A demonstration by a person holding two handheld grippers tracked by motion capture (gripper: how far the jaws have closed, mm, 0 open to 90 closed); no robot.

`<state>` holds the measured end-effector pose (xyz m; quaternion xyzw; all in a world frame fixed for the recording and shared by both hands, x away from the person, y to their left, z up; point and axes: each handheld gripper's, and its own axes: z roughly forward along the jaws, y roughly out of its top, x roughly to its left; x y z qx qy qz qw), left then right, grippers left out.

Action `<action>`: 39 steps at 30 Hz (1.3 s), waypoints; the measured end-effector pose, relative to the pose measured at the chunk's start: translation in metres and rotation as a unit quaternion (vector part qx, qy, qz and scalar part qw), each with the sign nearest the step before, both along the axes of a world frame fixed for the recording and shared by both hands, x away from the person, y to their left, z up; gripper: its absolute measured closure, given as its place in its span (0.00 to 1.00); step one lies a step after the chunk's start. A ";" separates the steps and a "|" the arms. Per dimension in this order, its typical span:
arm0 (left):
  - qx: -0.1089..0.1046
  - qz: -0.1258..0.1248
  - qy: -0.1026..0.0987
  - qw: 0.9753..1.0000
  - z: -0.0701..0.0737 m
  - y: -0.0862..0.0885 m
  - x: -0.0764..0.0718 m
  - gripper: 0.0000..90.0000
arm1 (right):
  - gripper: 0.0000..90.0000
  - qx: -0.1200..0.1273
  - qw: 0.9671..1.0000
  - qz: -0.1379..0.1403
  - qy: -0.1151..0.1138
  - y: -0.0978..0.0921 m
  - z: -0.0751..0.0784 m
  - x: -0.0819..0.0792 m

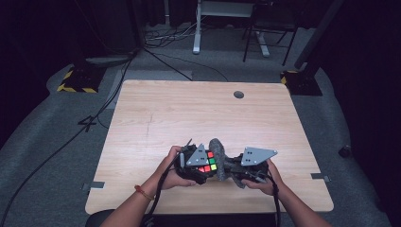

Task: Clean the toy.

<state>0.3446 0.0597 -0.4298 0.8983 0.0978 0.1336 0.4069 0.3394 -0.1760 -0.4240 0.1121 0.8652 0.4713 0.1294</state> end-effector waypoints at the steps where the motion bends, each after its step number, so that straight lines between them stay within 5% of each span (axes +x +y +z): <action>1: 0.010 0.004 -0.002 1.000 -0.001 -0.001 -0.001 0.36 | 0.82 -0.003 1.000 0.000 0.003 0.001 -0.001 0.001; 7: 0.007 0.006 -0.006 1.000 0.001 -0.002 -0.001 0.36 | 0.82 0.010 1.000 -0.005 0.021 -0.004 -0.004 0.006; 17: 0.028 0.006 -0.017 0.999 -0.001 -0.007 -0.002 0.37 | 0.83 0.014 1.000 0.006 0.001 0.001 0.004 -0.003; 21: 0.016 0.011 -0.017 1.000 0.003 -0.004 -0.003 0.37 | 0.83 -0.021 1.000 -0.009 0.001 0.001 -0.003 0.002; 25: -0.009 0.006 -0.021 1.000 0.008 0.001 -0.004 0.37 | 0.83 -0.058 0.998 -0.022 0.030 0.000 -0.020 0.014; 28: -0.019 -0.001 -0.022 1.000 0.011 0.003 -0.005 0.37 | 0.83 -0.062 0.997 -0.019 0.046 0.001 -0.026 0.017; 39: -0.043 -0.009 -0.019 0.999 0.011 0.009 -0.004 0.37 | 0.83 0.021 0.998 0.006 0.058 -0.009 -0.015 0.015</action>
